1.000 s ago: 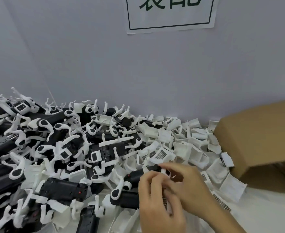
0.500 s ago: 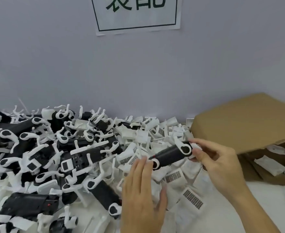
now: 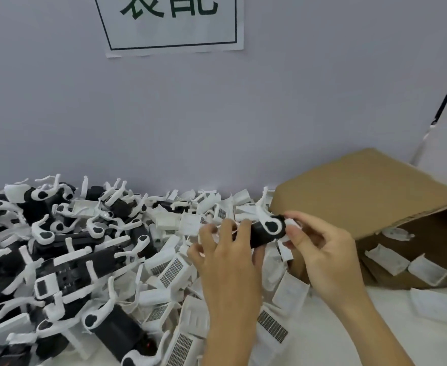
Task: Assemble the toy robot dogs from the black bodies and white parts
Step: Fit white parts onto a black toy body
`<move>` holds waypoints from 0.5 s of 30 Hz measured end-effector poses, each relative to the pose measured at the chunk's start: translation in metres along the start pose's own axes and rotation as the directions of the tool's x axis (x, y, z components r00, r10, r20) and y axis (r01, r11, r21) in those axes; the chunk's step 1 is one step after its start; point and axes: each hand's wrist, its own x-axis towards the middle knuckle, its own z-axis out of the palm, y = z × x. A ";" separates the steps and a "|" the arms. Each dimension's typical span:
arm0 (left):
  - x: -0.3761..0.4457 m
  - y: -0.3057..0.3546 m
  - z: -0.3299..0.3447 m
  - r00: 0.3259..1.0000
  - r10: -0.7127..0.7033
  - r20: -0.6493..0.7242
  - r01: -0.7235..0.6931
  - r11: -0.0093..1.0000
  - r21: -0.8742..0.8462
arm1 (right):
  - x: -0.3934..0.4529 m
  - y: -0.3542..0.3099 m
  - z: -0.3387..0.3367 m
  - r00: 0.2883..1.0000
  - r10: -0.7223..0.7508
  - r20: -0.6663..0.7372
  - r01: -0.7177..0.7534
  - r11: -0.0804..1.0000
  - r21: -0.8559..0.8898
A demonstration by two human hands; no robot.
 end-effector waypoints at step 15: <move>0.007 -0.029 -0.002 0.996 0.048 0.076 -0.012 0.907 -0.422 | -0.005 -0.012 0.010 0.996 0.039 0.086 -0.032 0.996 -0.086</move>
